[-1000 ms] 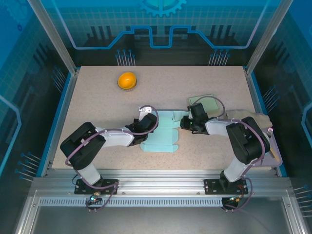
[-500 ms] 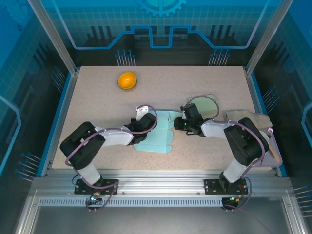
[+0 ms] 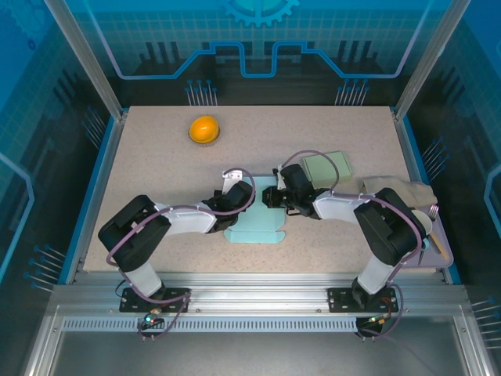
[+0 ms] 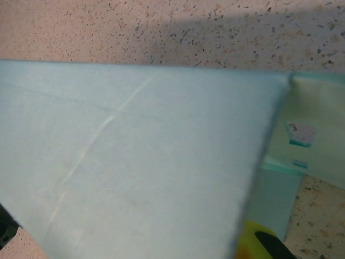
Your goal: Fold the paper box
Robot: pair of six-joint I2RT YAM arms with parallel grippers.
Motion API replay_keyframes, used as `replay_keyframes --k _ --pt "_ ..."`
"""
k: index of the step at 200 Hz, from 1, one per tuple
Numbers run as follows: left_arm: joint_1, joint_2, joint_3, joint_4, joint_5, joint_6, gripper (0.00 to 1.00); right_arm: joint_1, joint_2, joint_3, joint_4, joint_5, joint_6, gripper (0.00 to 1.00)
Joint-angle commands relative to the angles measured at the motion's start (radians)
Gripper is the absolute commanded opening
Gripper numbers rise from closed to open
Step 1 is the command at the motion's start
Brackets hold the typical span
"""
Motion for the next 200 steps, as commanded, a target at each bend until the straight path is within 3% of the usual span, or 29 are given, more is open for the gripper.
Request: replay_keyframes --k 1,57,86,105,152,167,200 --pt "-0.015 0.037 -0.007 -0.099 0.065 0.038 0.0 0.006 -0.001 -0.011 -0.017 0.0 0.017 0.14" --pt "-0.016 0.036 -0.004 -0.104 0.063 0.037 0.0 -0.019 -0.202 0.055 -0.303 0.02 -0.159 0.22" --pt "-0.015 0.037 -0.003 -0.105 0.062 0.035 0.0 -0.089 -0.316 0.116 -0.483 -0.009 -0.309 0.3" --pt "-0.015 0.036 -0.005 -0.105 0.063 0.033 0.0 -0.155 -0.375 0.162 -0.594 -0.045 -0.499 0.39" --pt "-0.015 0.032 -0.016 -0.094 0.059 0.024 0.0 -0.263 -0.422 0.225 -0.724 -0.032 -1.257 0.5" --pt "-0.016 0.029 -0.02 -0.091 0.06 0.026 0.0 -0.294 -0.381 0.22 -0.686 0.044 -1.366 0.51" --pt "-0.015 0.029 -0.019 -0.095 0.063 0.034 0.0 -0.388 -0.233 0.255 -0.618 0.034 -1.423 0.5"
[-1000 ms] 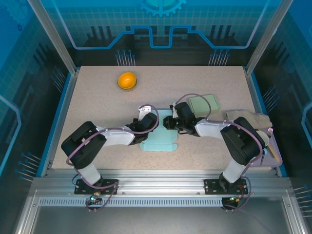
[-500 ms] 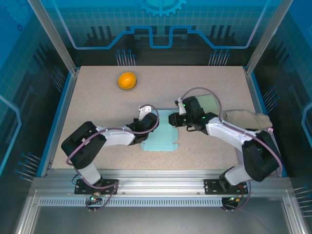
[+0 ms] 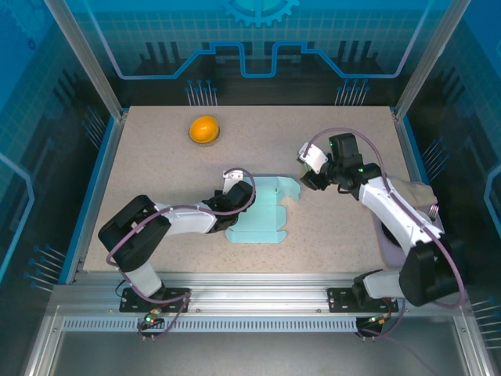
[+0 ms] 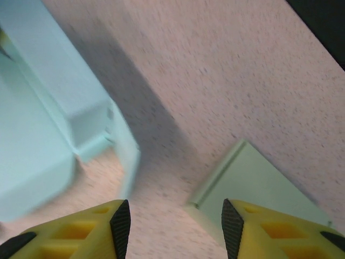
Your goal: Fold the paper box
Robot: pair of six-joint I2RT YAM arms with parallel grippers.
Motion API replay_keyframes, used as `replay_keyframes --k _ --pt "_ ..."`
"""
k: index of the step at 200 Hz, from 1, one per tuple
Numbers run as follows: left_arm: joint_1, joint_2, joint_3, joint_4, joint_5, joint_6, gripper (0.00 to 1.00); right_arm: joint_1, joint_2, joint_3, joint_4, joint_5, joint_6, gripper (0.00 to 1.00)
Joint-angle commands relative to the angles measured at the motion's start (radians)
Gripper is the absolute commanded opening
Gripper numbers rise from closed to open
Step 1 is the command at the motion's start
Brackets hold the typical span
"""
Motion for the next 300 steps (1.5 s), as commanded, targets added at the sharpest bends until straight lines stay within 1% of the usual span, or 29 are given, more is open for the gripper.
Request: replay_keyframes --k 1,15,28,49,105,164,213,249,300 --pt "-0.013 0.029 -0.02 -0.096 0.054 0.034 0.0 -0.062 0.095 0.025 0.02 0.016 -0.18 0.5" --pt "-0.014 0.029 -0.022 -0.099 0.054 0.036 0.0 -0.074 0.141 0.017 0.051 0.008 -0.203 0.5" --pt "-0.013 0.026 -0.023 -0.1 0.052 0.036 0.0 -0.07 0.179 0.014 0.044 0.004 -0.23 0.49" --pt "-0.013 0.021 -0.028 -0.095 0.049 0.036 0.0 -0.057 0.214 0.003 0.062 0.001 -0.213 0.49" --pt "-0.013 0.03 -0.022 -0.096 0.052 0.031 0.0 0.01 0.221 -0.053 0.083 -0.071 -0.218 0.48" --pt "-0.013 0.032 -0.018 -0.099 0.051 0.029 0.0 0.025 0.225 -0.042 0.071 -0.168 -0.186 0.46" --pt "-0.013 0.038 -0.012 -0.103 0.051 0.028 0.0 0.047 0.241 -0.013 0.077 -0.216 -0.122 0.45" --pt "-0.014 0.04 -0.011 -0.105 0.051 0.03 0.0 0.061 0.248 -0.001 0.092 -0.223 -0.084 0.45" --pt "-0.014 0.041 -0.009 -0.105 0.052 0.028 0.0 0.081 0.285 0.044 0.102 -0.188 -0.015 0.44"
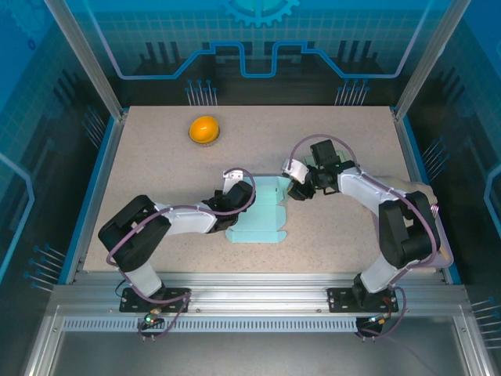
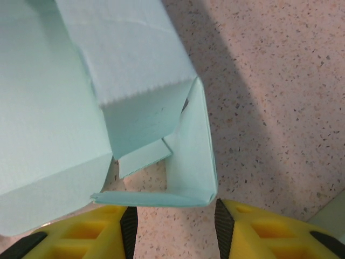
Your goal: Fold the paper box
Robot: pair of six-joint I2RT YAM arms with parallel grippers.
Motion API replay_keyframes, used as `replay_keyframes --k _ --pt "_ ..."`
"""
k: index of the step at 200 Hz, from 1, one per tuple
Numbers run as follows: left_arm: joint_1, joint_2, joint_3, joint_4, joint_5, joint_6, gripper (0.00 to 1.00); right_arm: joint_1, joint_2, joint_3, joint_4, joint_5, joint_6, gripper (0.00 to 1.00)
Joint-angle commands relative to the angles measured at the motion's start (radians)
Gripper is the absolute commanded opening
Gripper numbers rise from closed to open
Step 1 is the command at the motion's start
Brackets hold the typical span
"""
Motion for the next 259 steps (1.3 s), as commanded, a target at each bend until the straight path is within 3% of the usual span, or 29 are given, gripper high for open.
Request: replay_keyframes --k 1,155,226,259 --pt "-0.013 0.041 -0.009 -0.106 0.051 0.028 0.0 0.024 0.029 0.046 0.027 -0.006 0.055 0.44" --pt "-0.013 0.041 -0.006 -0.112 0.048 0.026 0.0 0.056 -0.048 -0.044 0.056 -0.116 0.101 0.41" --pt "-0.013 0.045 0.002 -0.125 0.043 0.02 0.0 0.09 -0.074 -0.056 0.131 -0.056 0.268 0.37" --pt "-0.013 0.048 0.006 -0.129 0.042 0.017 0.0 0.124 -0.076 -0.069 0.197 0.034 0.376 0.36"
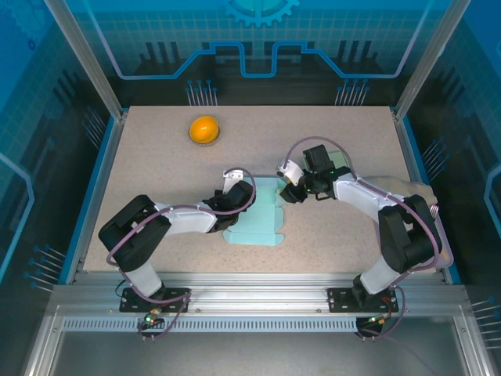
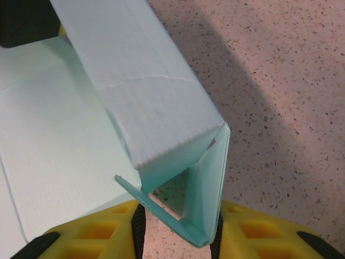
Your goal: Fold the paper box
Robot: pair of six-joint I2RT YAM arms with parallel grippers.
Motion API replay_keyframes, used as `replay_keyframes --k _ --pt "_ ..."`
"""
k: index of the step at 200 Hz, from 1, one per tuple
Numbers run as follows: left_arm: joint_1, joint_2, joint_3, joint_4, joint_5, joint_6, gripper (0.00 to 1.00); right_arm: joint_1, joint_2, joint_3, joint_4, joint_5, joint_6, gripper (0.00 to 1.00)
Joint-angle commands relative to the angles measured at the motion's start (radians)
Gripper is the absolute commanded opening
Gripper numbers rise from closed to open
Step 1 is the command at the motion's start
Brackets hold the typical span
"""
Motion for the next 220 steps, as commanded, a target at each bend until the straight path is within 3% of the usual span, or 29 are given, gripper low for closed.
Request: replay_keyframes --k 1,88,156,220 --pt "-0.013 0.046 -0.001 -0.118 0.043 0.017 0.0 0.047 -0.035 -0.007 0.114 0.026 0.118 0.36" --pt "-0.014 0.043 -0.001 -0.122 0.038 0.017 0.0 0.082 -0.045 -0.047 0.203 0.038 0.24 0.36" --pt "-0.013 0.044 0.017 -0.148 0.036 0.004 0.0 0.144 -0.006 -0.076 0.246 0.129 0.388 0.4" --pt "-0.013 0.015 0.122 -0.348 0.16 -0.097 0.0 0.181 0.039 -0.129 0.415 0.216 0.461 0.44"
